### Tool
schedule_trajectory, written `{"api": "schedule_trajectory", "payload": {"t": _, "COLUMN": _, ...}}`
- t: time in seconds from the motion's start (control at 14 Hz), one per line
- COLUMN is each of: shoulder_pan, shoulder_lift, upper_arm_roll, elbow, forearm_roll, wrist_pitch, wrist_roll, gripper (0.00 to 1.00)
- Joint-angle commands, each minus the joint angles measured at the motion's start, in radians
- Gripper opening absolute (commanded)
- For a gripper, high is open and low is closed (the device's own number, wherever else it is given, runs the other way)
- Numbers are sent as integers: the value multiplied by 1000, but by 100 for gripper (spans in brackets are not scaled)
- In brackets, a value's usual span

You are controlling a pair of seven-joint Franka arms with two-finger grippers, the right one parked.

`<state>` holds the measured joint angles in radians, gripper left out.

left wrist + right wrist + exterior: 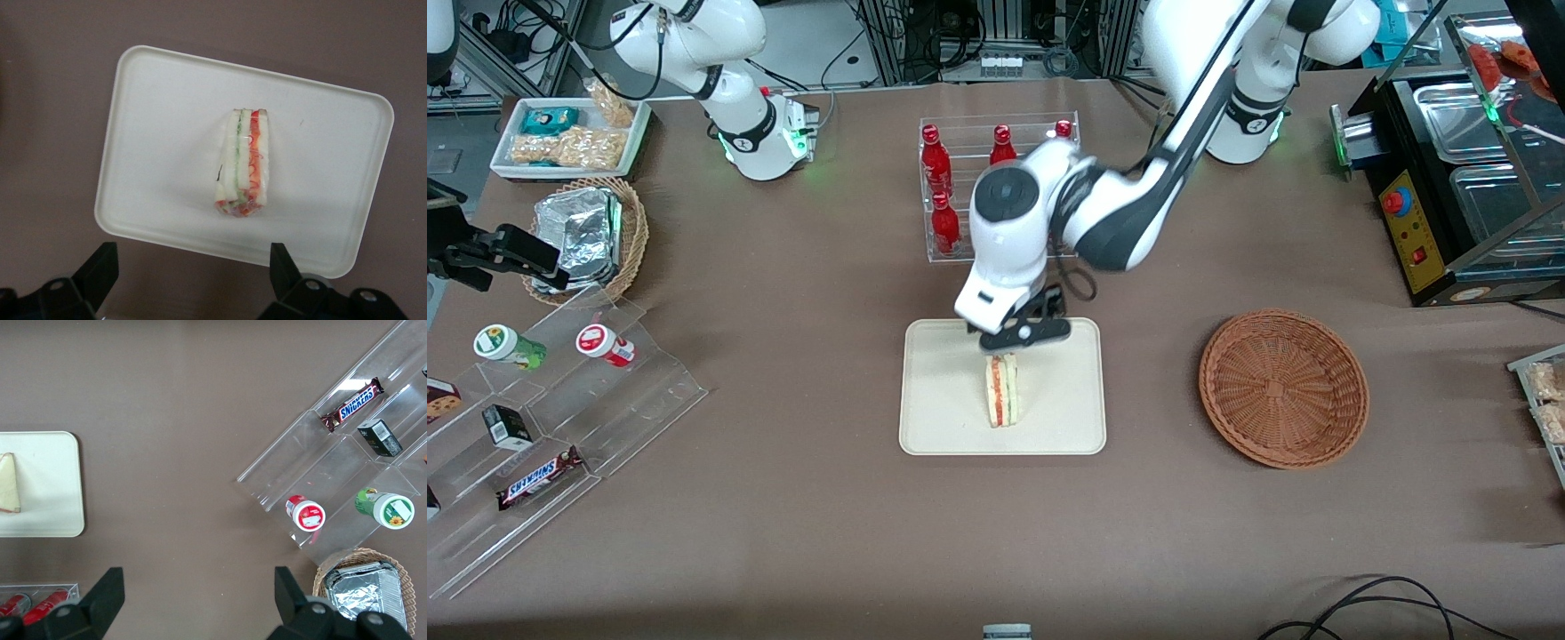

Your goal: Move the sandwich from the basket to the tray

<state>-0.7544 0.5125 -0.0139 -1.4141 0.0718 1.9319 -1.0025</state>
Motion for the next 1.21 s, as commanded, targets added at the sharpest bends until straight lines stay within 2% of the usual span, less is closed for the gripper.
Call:
{"api": "schedule_trajectory", "payload": {"t": 0.0, "shoulder_pan": -10, "shoulder_lift": -87, "upper_arm_roll": 87, "elbow": -52, "forearm_roll": 2, "wrist_pitch": -143, "wrist_roll": -10, "gripper": 100}}
{"api": "schedule_trajectory", "payload": {"t": 0.14, "shoulder_pan": -5, "shoulder_lift": -123, "upper_arm_roll": 123, "elbow": -68, "forearm_roll": 3, "wrist_pitch": -200, "wrist_roll": -8, "gripper": 100}}
{"api": "schedule_trajectory", "payload": {"t": 0.36, "shoulder_pan": -5, "shoulder_lift": -190, "upper_arm_roll": 207, "elbow": -161, "forearm_roll": -1, "wrist_pitch": -192, "wrist_roll": 49, "gripper": 100}}
{"api": "schedule_trajectory", "payload": {"t": 0.57, "shoulder_pan": -5, "shoulder_lift": -293, "upper_arm_roll": 323, "elbow": -293, "forearm_roll": -50, "wrist_pitch": -171, "wrist_roll": 248, "gripper": 100}}
{"api": "schedule_trajectory", "payload": {"t": 0.86, "shoulder_pan": -6, "shoulder_lift": -409, "upper_arm_roll": 448, "elbow": -382, "forearm_roll": -58, "wrist_pitch": -189, "wrist_roll": 464, "gripper": 100}}
{"api": "schedule_trajectory", "payload": {"t": 1.14, "shoulder_pan": -8, "shoulder_lift": -517, "upper_arm_roll": 525, "elbow": -370, "forearm_roll": -49, "wrist_pitch": -330, "wrist_roll": 660, "gripper": 100}}
